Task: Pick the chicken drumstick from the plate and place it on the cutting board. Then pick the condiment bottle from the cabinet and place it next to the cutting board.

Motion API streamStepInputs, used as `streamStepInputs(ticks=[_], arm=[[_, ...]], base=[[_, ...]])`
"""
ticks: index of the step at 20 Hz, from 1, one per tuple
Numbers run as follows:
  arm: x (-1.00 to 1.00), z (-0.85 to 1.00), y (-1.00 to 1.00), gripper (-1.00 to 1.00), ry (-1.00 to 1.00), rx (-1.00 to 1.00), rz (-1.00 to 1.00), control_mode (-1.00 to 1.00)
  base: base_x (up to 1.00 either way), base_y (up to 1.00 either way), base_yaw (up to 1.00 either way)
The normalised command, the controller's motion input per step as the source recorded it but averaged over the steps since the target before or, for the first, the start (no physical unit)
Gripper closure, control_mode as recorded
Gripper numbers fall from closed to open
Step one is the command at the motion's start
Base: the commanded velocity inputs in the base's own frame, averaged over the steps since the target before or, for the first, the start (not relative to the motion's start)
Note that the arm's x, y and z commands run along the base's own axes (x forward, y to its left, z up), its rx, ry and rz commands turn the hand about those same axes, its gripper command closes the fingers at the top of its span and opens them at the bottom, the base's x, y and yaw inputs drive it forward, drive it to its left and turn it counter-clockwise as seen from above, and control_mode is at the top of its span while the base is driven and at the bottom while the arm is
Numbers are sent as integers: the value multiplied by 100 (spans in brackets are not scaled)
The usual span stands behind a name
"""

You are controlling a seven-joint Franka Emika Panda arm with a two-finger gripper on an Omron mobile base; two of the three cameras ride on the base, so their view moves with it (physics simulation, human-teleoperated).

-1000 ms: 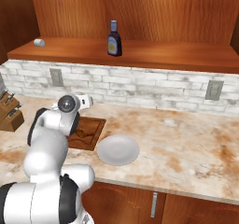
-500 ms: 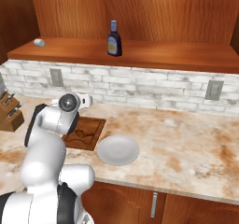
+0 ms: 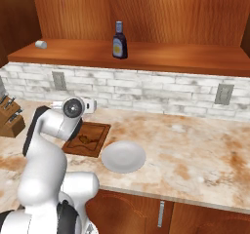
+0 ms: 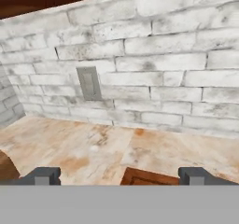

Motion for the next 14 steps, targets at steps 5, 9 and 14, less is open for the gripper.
streamStepInputs(ticks=[5,9,14], arm=[[-9,14,-5,-100,0,10,-1,-100],[-10,12,-7,-100,0,11,-1,-100],[-12,8,-6,-100,3,11,-1,-100]], base=[[0,0,0],[0,0,0],[0,0,0]])
